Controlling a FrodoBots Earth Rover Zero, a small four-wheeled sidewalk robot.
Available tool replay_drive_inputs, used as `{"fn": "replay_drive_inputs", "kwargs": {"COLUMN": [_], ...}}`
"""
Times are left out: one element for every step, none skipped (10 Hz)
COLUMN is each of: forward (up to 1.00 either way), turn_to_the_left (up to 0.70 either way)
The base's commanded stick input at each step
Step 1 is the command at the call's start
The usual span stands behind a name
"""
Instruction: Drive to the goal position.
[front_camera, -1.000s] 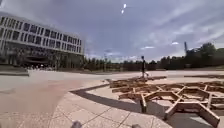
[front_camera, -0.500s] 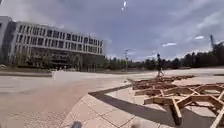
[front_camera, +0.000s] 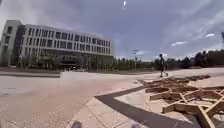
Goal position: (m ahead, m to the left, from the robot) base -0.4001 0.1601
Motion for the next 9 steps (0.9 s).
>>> {"fn": "replay_drive_inputs", "kwargs": {"forward": [0.70, 0.70, 0.70, 0.70, 0.70, 0.70, 0.70, 0.70, 0.70], "turn_to_the_left": [0.00, 0.00, 0.00, 0.00, 0.00, 0.00, 0.00, 0.01, 0.02]}}
